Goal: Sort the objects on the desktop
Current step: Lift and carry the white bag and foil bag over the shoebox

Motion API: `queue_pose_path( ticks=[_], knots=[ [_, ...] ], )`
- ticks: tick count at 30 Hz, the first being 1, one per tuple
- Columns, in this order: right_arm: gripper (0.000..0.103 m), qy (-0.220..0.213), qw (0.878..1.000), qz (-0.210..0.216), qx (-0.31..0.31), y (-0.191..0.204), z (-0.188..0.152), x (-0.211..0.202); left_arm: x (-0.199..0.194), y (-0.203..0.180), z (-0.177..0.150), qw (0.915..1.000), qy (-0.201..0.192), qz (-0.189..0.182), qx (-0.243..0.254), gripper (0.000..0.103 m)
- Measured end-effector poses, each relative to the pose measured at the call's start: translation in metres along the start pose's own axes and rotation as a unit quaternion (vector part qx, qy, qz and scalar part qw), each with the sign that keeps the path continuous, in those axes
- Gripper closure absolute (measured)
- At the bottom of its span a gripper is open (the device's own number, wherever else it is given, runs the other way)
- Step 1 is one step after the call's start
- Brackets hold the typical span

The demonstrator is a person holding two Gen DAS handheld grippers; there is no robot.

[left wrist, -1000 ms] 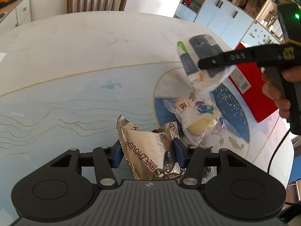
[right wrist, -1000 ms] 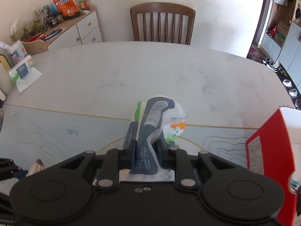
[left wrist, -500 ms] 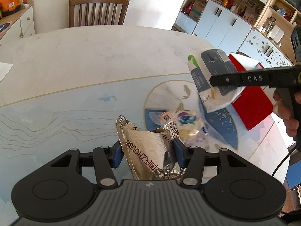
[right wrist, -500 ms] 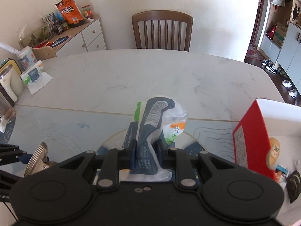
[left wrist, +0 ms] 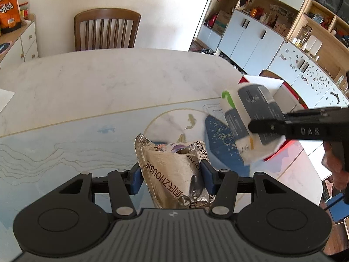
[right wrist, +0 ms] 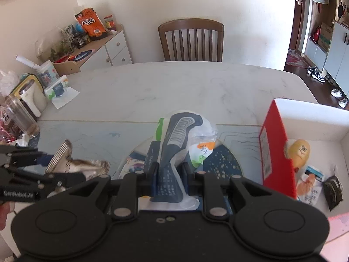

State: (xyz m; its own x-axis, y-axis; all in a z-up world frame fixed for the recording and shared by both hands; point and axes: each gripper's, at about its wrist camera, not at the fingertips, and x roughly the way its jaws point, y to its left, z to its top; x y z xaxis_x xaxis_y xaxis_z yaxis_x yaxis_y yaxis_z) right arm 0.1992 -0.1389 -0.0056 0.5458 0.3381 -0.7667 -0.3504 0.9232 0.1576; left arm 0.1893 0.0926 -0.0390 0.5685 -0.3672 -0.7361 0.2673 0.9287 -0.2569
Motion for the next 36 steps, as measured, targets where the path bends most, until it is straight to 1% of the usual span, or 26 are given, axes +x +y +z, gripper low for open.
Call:
queue_pose_path(
  ticks=[6,18,26,36],
  knots=[
    [0.083,-0.003,1.000,0.010,0.019,-0.015,-0.009,-0.024,-0.008,-0.021,0.006,0.9999,-0.008,-0.009,0.009,0.050],
    [0.083,-0.025,0.999,-0.001,0.036,-0.049,-0.018,-0.062,-0.003,-0.068,0.020,0.9990,-0.020,-0.031,0.026,0.050],
    [0.083,-0.028,0.998,-0.012,0.048,-0.081,-0.024,-0.075,0.013,-0.105,0.034,0.9978,-0.021,-0.047,0.042,0.050],
    [0.083,-0.030,0.996,-0.032,0.075,-0.132,-0.031,-0.088,0.047,-0.158,0.050,0.9948,-0.013,-0.073,0.069,0.050]
  ],
)
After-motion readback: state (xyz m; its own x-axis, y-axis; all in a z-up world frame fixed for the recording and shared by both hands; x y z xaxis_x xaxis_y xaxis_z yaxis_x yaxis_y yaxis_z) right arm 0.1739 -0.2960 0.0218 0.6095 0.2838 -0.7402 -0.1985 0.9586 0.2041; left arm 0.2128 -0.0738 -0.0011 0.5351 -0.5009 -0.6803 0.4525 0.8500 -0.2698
